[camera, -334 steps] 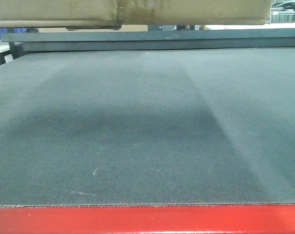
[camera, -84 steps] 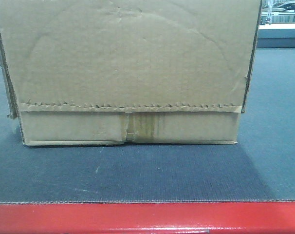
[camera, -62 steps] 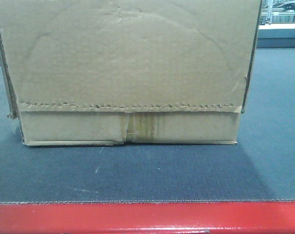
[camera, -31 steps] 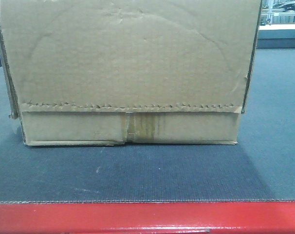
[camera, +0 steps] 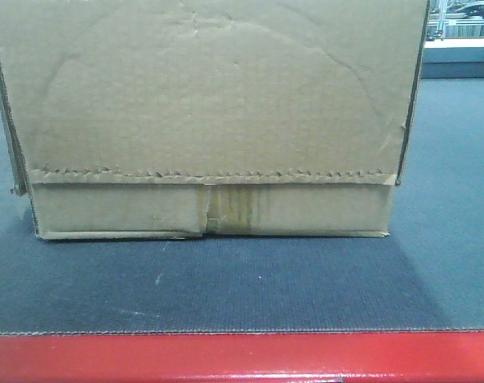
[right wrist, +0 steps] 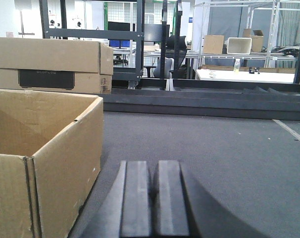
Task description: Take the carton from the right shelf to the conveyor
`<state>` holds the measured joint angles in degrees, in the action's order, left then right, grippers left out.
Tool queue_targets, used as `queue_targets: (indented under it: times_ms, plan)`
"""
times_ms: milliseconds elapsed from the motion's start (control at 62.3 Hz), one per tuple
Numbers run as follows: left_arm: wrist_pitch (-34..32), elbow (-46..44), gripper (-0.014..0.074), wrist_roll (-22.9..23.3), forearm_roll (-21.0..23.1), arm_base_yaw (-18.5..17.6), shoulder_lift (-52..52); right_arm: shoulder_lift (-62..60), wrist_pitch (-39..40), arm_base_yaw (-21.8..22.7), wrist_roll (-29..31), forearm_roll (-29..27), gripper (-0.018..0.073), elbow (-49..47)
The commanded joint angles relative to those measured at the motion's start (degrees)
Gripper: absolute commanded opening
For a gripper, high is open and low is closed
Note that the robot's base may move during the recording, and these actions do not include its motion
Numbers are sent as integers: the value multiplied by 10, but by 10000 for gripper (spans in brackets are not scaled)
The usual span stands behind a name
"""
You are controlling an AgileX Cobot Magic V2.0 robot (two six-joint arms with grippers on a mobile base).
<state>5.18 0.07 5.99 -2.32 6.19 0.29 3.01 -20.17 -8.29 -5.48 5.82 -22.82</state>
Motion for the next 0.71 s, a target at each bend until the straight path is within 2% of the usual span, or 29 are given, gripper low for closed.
queue_targets:
  times_ms: [0,594,691]
  plan:
    - [-10,-1,13,-4,2,1,-3,-2,13,2,4,0,-68,1]
    - [-10,-1,13,-4,2,1,-3,-2,21,2,4,6,-68,1]
    - [-10,-1,13,-4,2,1,-3,-3,23,18,5,4,-68,6]
